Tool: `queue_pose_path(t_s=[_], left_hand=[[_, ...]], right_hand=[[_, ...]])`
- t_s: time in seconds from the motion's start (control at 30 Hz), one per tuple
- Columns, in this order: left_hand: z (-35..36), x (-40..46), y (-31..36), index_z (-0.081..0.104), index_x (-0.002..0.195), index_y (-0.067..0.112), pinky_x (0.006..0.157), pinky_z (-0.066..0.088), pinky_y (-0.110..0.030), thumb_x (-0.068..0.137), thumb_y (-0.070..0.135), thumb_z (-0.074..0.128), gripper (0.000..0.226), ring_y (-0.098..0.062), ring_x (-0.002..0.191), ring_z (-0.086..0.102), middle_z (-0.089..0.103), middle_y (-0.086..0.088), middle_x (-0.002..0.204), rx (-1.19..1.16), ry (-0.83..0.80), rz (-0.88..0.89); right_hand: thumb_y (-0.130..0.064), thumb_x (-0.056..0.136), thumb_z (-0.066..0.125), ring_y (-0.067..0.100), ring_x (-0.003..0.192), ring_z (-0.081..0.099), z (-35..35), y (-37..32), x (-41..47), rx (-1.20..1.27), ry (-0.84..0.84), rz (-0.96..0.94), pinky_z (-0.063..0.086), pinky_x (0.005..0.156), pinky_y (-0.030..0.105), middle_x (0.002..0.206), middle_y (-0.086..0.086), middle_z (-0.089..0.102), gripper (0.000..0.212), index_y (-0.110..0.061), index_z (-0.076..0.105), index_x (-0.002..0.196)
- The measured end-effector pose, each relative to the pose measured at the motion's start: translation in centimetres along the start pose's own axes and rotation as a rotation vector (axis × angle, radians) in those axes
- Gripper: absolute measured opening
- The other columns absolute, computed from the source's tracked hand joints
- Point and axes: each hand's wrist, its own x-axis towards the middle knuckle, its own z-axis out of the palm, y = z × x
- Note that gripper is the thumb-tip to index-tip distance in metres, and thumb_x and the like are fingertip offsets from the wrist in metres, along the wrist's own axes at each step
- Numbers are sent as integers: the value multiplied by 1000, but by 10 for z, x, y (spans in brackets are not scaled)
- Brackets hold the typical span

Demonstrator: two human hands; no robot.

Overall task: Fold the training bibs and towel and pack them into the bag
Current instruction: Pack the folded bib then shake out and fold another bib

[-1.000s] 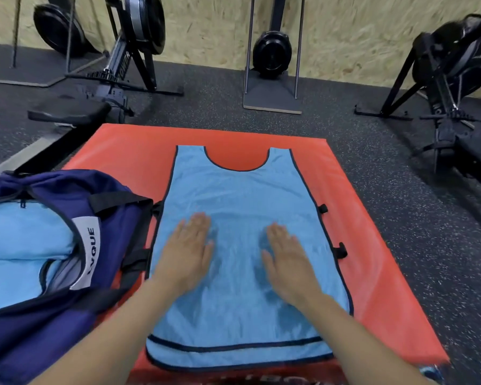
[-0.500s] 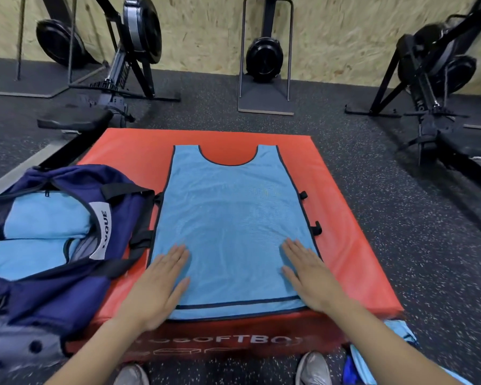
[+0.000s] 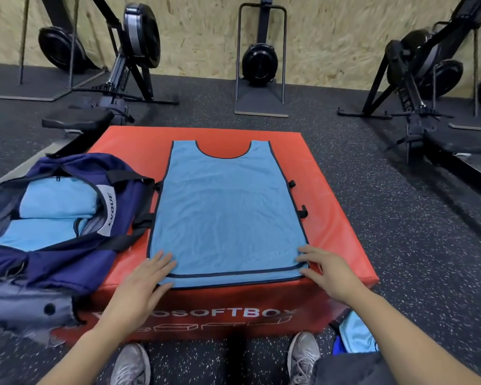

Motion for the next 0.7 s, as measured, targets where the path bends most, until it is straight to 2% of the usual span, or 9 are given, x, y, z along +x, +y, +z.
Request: queue_pose_path(t_s=[0.1, 0.2, 0.33, 0.4, 0.5, 0.57, 0.63, 0.7], left_hand=[[-1, -2, 8, 71, 124, 20, 114, 28, -21, 98, 65, 32, 65, -13, 134, 49, 62, 10, 134, 12, 64, -11], [-5, 0, 14, 76, 110, 19, 106, 41, -28, 91, 53, 46, 49, -16, 120, 60, 70, 9, 120, 7, 96, -20], [-10, 1, 19, 73, 98, 22, 93, 48, -29, 89, 36, 64, 19, -12, 107, 60, 67, 13, 107, -21, 101, -15], [-13, 1, 22, 68, 93, 25, 87, 48, -28, 88, 27, 70, 6, -12, 101, 60, 64, 16, 100, -31, 102, -8], [-20, 0, 26, 59, 91, 30, 81, 48, -28, 90, 37, 54, 9, -8, 93, 55, 56, 18, 93, -60, 93, -19], [-23, -2, 26, 56, 91, 31, 79, 47, -27, 88, 38, 52, 9, -7, 92, 52, 53, 18, 92, -62, 85, -9], [-25, -5, 23, 55, 91, 32, 80, 46, -26, 86, 39, 60, 10, -7, 94, 51, 51, 18, 95, -38, 46, 20], [-27, -8, 20, 56, 92, 31, 82, 47, -26, 80, 38, 78, 25, -8, 97, 51, 50, 18, 99, -6, -22, 31]], right_hand=[[-22, 86, 77, 4, 117, 59, 0, -6, 4, -12, 27, -2, 41, 102, 24, 122, -18, 61, 15, -31, 75, 98], [-16, 86, 76, 4, 97, 60, -4, -12, 5, -29, 49, -14, 42, 85, 22, 107, -16, 63, 20, -34, 69, 83], [-9, 90, 69, -1, 85, 53, -5, -16, 3, -23, 70, -95, 39, 75, 25, 92, -11, 61, 24, -30, 59, 86], [-7, 92, 66, -2, 84, 51, -8, -18, 1, -10, 74, -110, 36, 74, 25, 90, -9, 60, 19, -25, 59, 90], [-7, 93, 64, 1, 91, 51, -11, -18, -1, 12, 32, -192, 39, 80, 23, 97, -10, 58, 18, -24, 58, 92], [-11, 92, 66, 6, 100, 53, -11, -17, -3, 33, -19, -216, 39, 88, 20, 104, -12, 56, 18, -28, 60, 91], [-17, 89, 69, 7, 106, 53, -10, -15, -5, 48, -77, -185, 38, 91, 18, 110, -15, 54, 20, -36, 63, 88], [-26, 85, 74, 3, 112, 50, -10, -14, -5, 48, -119, -155, 37, 97, 18, 115, -17, 52, 18, -41, 64, 88]])
